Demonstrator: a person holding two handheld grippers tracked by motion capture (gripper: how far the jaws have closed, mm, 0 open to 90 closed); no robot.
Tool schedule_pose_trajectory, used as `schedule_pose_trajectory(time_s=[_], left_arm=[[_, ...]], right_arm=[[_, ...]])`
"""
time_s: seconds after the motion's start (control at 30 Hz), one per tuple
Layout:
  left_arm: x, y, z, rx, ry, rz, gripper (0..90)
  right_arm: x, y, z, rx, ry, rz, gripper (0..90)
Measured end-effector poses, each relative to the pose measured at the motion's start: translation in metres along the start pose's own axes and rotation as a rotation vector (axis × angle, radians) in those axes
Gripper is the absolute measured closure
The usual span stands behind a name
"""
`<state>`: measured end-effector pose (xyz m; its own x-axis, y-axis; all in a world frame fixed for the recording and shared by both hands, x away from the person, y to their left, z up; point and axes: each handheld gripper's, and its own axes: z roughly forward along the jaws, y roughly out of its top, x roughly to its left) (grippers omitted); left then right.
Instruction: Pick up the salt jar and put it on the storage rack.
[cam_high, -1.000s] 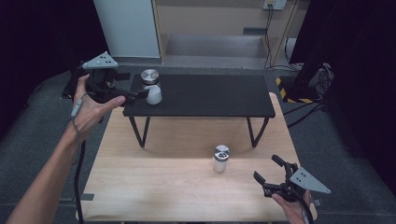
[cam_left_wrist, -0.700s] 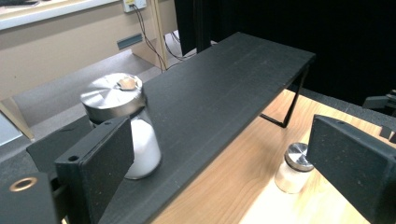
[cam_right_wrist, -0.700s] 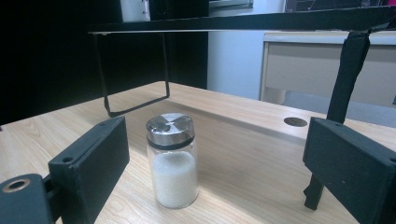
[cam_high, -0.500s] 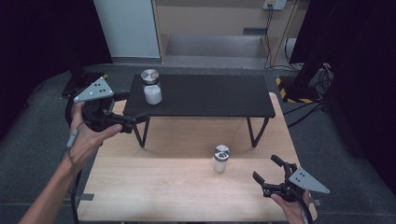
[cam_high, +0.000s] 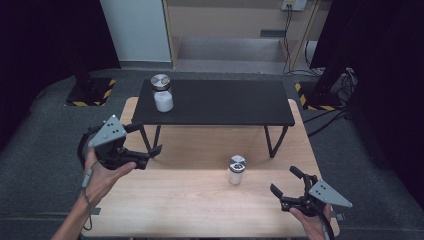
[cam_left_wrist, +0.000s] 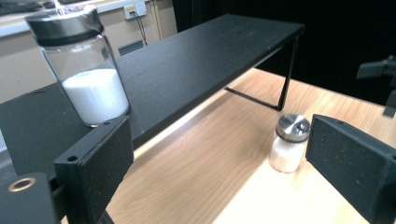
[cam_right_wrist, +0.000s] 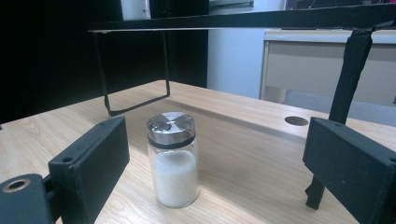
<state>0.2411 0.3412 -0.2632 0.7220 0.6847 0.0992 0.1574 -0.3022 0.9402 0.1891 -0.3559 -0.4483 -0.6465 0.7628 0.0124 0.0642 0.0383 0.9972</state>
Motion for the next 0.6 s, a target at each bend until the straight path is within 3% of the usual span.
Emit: schedule_pose_trajectory(time_s=[0.23,0.6], left_arm=[[-0.004,-0.026,0.007,-0.023,-0.025,-0.024,6.5],[-0.010,-0.060,0.021,-0.013,-0.036,-0.069,6.7]], right_arm=[[0.001,0.000,0.000,0.000,-0.002,0.001,7.0],[0.001,0.000,0.000,0.003,-0.003,0.002,7.0]])
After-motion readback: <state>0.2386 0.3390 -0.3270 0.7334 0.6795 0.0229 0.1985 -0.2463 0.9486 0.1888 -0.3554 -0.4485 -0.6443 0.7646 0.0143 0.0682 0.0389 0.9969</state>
